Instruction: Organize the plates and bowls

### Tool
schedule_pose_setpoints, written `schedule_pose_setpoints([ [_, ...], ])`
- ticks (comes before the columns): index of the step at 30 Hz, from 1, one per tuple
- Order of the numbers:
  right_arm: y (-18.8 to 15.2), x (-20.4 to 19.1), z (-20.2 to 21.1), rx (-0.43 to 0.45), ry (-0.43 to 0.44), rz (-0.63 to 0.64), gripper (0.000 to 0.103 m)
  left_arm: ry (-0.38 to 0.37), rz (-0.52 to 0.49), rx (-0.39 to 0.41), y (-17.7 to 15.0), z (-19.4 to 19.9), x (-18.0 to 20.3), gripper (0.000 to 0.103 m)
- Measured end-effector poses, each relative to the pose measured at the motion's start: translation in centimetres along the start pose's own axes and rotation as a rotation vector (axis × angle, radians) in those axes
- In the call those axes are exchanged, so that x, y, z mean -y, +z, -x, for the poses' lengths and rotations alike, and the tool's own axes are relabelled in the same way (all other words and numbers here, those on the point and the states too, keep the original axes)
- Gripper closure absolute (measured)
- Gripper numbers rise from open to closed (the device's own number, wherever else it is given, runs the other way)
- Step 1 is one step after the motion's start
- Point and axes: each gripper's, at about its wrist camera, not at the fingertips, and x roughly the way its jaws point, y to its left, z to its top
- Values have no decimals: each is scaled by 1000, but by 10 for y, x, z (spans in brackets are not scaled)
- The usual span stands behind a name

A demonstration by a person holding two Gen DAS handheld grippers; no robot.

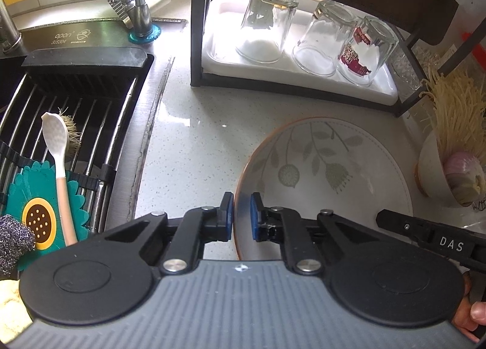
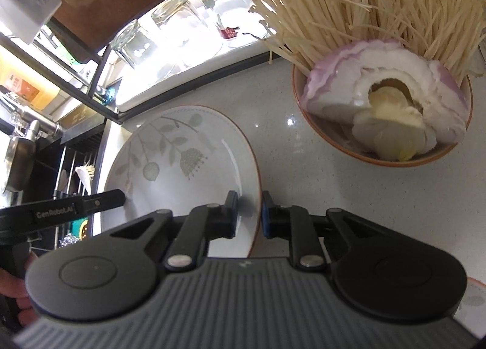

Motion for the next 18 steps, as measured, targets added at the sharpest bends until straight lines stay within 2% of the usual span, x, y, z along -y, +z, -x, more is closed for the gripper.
schedule_pose_setpoints([
  [9,-5,0,19,27,4,25,85,-14,18,-8,-12,9,5,90],
  [18,-15,4,56,63,12,26,85,-61,26,33,-25,48,17,90],
])
